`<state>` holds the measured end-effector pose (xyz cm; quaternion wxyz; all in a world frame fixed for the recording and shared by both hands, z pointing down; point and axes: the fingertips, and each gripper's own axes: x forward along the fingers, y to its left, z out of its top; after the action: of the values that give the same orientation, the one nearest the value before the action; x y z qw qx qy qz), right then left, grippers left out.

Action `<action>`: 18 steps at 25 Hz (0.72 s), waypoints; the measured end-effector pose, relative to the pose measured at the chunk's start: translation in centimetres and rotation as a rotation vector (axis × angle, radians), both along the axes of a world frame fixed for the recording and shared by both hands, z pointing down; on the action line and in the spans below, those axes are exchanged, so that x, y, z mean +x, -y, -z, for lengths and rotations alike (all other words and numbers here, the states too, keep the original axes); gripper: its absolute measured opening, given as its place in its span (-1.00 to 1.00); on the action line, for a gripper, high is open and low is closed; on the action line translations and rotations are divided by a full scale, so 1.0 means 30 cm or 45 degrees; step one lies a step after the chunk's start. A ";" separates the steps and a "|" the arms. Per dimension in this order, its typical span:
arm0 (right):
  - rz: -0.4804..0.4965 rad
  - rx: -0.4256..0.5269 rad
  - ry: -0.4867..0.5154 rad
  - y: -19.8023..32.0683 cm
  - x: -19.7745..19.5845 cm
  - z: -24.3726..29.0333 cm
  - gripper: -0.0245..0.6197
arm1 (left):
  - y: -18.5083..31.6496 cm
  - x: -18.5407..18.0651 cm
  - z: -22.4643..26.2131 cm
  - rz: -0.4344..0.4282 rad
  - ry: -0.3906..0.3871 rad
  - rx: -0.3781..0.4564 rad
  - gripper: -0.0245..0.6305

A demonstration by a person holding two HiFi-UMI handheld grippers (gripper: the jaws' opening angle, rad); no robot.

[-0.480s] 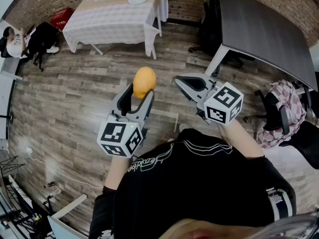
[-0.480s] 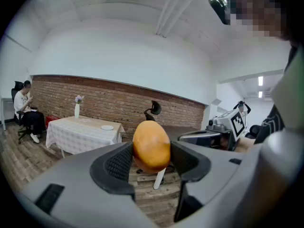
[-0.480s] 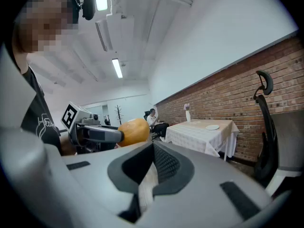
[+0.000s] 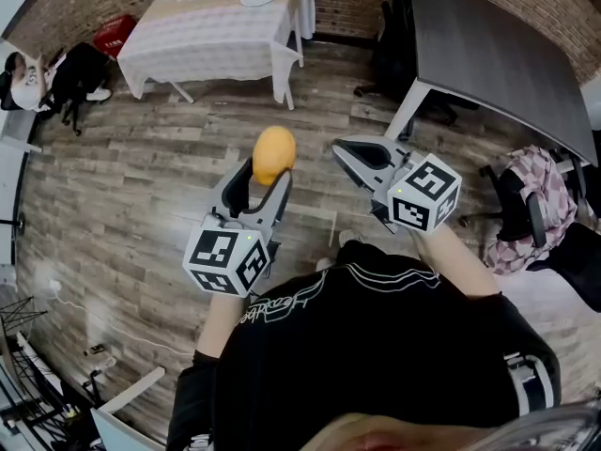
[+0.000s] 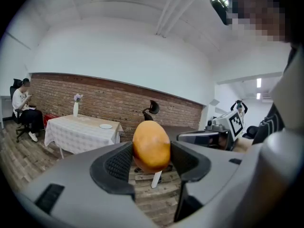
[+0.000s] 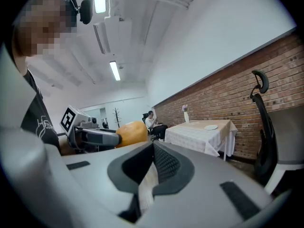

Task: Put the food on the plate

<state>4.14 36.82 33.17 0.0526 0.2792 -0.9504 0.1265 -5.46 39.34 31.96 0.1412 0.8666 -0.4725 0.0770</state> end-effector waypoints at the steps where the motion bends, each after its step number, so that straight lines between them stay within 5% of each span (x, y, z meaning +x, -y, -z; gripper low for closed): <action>1: -0.008 0.005 0.010 0.003 -0.001 0.012 -0.93 | -0.003 -0.005 0.007 -0.001 0.001 0.007 -0.17; 18: 0.056 0.069 0.028 0.001 -0.054 0.123 -0.93 | 0.004 -0.061 0.090 0.015 -0.023 0.061 -0.16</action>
<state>2.51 36.78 29.47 0.0374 0.2582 -0.9599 0.1024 -7.29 39.22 29.25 0.1251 0.8675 -0.4781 0.0570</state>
